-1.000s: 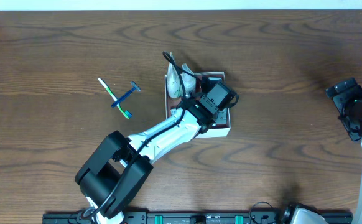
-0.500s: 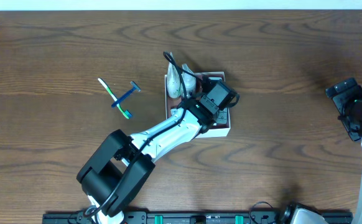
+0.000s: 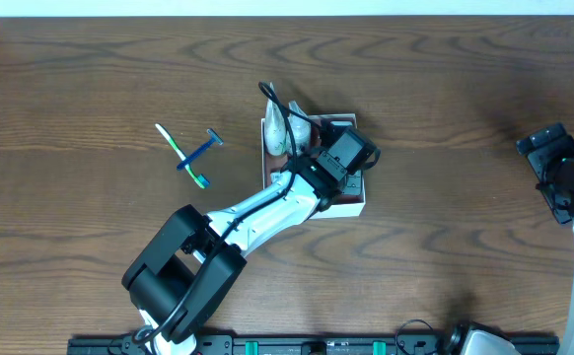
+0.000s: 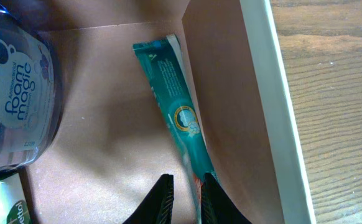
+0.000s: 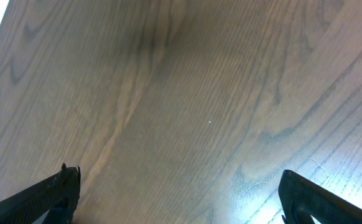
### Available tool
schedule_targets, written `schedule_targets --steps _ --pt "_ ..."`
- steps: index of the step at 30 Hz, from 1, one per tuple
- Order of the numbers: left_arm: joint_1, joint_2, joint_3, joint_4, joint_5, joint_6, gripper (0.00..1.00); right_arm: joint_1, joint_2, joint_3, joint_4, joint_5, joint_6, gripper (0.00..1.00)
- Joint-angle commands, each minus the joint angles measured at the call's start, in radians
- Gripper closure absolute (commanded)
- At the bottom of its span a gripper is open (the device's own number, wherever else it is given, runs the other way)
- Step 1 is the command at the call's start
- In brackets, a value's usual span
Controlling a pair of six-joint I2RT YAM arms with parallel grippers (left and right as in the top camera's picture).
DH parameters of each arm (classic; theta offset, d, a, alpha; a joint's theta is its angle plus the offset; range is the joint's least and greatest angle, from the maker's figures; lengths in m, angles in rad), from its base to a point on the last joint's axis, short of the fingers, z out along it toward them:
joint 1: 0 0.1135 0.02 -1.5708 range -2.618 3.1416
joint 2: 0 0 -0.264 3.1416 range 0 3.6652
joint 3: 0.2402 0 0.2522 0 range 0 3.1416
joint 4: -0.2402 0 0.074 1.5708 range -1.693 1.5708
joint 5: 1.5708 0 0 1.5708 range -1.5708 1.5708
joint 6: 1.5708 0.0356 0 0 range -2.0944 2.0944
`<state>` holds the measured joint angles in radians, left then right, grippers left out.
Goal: Pack container
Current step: 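Lower the toothpaste tube into the box and release it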
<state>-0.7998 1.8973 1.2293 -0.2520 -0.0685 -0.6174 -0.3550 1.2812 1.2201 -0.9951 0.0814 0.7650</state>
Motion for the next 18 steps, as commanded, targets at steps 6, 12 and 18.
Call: schedule_targets --steps 6,12,18 --pt "0.002 0.011 0.011 0.008 -0.023 -0.008 0.83 -0.007 0.001 0.008 -0.001 0.004 -0.014 0.01" --pt "0.005 -0.008 0.013 0.023 -0.022 0.074 0.83 -0.007 0.001 0.008 -0.001 0.004 -0.014 0.01" --pt "0.005 -0.108 0.013 -0.001 -0.022 0.193 0.83 -0.007 0.001 0.008 -0.001 0.004 -0.014 0.01"
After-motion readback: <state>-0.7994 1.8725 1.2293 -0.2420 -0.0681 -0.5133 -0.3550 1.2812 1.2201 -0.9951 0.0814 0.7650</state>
